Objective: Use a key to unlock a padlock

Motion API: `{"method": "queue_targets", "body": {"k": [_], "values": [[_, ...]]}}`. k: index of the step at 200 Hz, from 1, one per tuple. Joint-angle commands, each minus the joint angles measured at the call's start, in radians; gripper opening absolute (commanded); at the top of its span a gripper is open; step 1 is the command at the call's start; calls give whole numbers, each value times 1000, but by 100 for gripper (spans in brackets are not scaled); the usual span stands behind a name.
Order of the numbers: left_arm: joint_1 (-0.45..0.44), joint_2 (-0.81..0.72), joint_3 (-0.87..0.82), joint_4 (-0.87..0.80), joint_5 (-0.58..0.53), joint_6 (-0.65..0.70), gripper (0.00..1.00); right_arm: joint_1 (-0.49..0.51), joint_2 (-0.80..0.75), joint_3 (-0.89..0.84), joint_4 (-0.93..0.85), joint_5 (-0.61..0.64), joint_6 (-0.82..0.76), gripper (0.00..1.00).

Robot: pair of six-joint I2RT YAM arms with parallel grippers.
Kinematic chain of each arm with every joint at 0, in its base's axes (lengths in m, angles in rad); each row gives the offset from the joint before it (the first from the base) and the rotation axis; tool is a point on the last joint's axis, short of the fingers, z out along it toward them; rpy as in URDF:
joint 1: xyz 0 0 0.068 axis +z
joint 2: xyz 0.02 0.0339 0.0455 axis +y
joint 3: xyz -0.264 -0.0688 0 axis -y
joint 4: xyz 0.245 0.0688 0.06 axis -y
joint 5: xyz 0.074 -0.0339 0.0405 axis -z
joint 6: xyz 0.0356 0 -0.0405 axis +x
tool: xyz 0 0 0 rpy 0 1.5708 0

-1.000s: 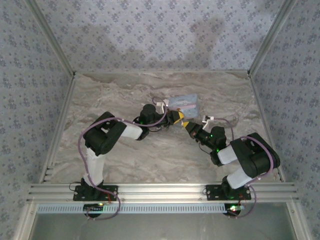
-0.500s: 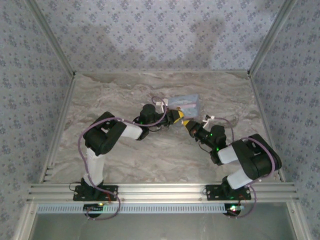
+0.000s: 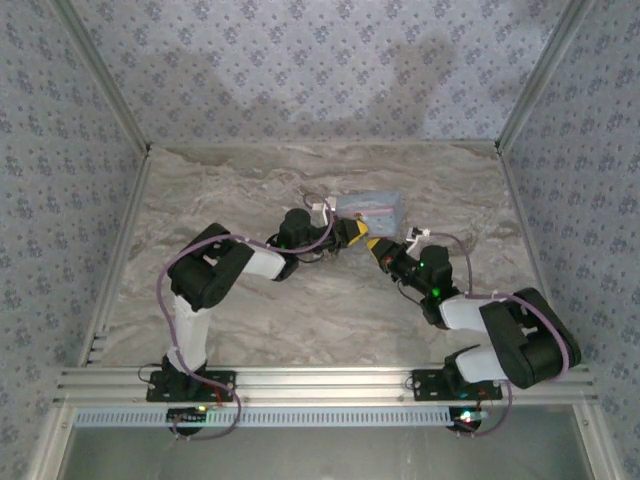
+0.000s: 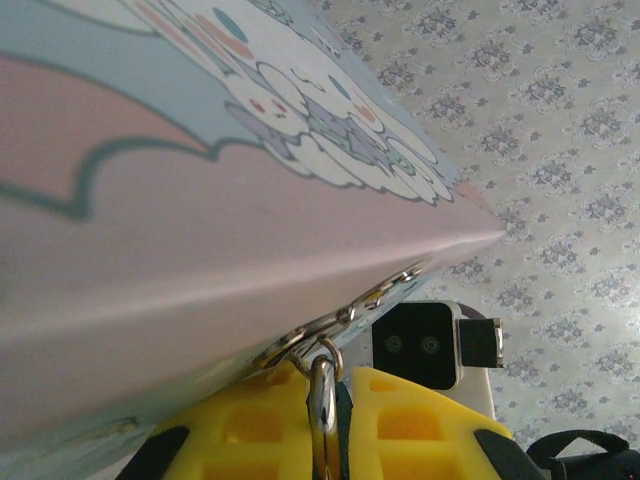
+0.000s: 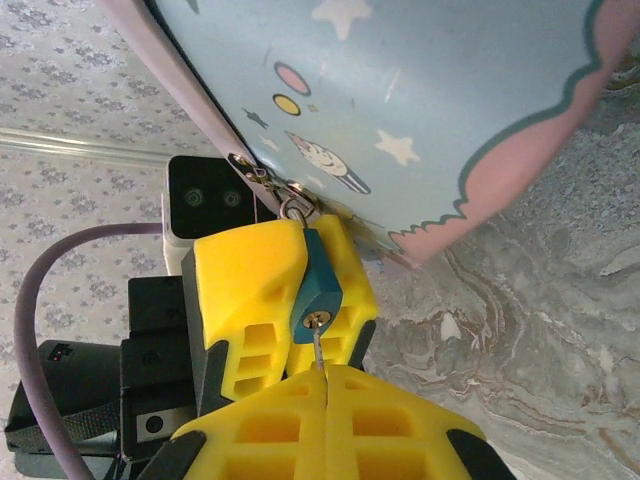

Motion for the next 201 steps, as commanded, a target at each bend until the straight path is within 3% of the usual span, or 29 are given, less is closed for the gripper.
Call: {"method": "queue_targets", "body": {"k": [1,113,201], "values": [[-33,0,17,101,58,6,0,11,26,37,46,54,-23,0],[-35,3,8,114,61,0,0,26,34,17,85,134,-18,0],[-32,12,12,121,63,-1,0,-2,28,-6,141,100,51,0]]}}
